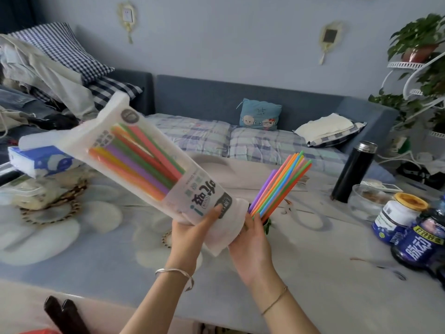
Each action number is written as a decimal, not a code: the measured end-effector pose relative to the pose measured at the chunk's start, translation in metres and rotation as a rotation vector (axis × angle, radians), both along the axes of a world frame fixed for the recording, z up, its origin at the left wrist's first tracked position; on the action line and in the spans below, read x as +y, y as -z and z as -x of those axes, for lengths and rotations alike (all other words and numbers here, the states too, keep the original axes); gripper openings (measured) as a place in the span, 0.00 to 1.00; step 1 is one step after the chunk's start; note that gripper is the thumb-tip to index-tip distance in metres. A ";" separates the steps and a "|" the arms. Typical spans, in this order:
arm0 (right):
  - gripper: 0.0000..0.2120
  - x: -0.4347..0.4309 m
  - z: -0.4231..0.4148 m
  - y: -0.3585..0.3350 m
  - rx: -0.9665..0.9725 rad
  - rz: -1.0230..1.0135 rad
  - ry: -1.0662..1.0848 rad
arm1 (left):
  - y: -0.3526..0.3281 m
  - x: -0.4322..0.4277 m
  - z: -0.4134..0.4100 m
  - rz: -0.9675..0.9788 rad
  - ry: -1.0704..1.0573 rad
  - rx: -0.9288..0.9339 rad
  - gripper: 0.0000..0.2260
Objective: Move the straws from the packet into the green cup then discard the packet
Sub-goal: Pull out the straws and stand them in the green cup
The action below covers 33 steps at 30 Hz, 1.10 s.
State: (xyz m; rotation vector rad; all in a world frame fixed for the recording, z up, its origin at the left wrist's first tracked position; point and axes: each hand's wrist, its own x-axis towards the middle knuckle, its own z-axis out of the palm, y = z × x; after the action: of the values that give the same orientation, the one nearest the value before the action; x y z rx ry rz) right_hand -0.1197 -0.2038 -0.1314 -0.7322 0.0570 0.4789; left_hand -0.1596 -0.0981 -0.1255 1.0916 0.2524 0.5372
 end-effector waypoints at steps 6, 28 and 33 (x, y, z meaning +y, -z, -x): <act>0.15 0.002 0.002 0.003 -0.117 0.030 0.073 | 0.000 -0.003 -0.001 -0.013 -0.039 -0.026 0.13; 0.05 -0.019 0.000 -0.026 -0.660 0.510 0.396 | 0.009 0.006 -0.012 0.599 0.113 -0.011 0.23; 0.06 -0.018 -0.005 -0.033 -0.735 0.551 0.382 | 0.009 0.002 -0.015 0.604 0.191 -0.067 0.11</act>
State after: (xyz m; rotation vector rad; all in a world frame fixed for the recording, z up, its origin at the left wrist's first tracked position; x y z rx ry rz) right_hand -0.1149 -0.2216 -0.0988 -1.3693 -0.3682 -0.2062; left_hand -0.1450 -0.0956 -0.1341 0.5023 0.2282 0.2932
